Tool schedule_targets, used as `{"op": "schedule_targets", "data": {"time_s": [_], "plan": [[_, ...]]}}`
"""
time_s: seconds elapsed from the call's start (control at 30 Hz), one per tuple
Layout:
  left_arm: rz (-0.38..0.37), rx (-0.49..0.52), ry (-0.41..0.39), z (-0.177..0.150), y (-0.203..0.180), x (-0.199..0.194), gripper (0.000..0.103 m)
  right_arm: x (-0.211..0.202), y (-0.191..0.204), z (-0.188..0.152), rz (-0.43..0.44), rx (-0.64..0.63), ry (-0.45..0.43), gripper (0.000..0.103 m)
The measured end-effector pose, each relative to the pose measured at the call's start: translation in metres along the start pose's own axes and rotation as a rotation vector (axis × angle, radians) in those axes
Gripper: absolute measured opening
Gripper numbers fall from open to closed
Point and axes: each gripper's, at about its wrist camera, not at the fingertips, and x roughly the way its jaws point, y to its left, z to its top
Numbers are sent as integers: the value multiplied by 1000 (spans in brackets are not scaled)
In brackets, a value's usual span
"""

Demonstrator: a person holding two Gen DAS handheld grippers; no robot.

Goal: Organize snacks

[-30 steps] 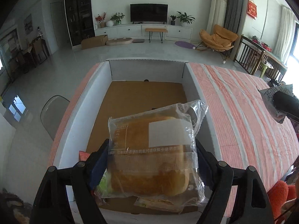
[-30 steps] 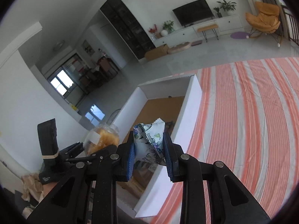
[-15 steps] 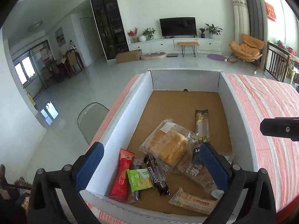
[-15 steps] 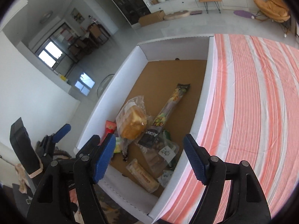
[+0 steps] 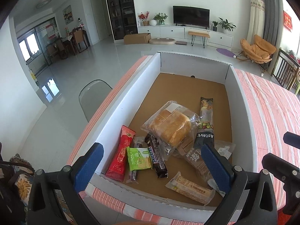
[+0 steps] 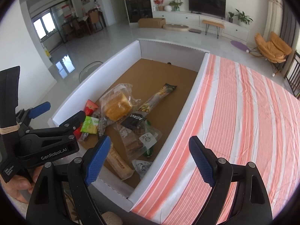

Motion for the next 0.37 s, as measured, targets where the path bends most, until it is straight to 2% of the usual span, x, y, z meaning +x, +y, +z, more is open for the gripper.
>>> {"op": "schedule_targets", "data": {"time_s": [0.37], "plan": [[58,12,-25,-5,0,-9,103,2,13,-8,-13,-29,5,88]]}}
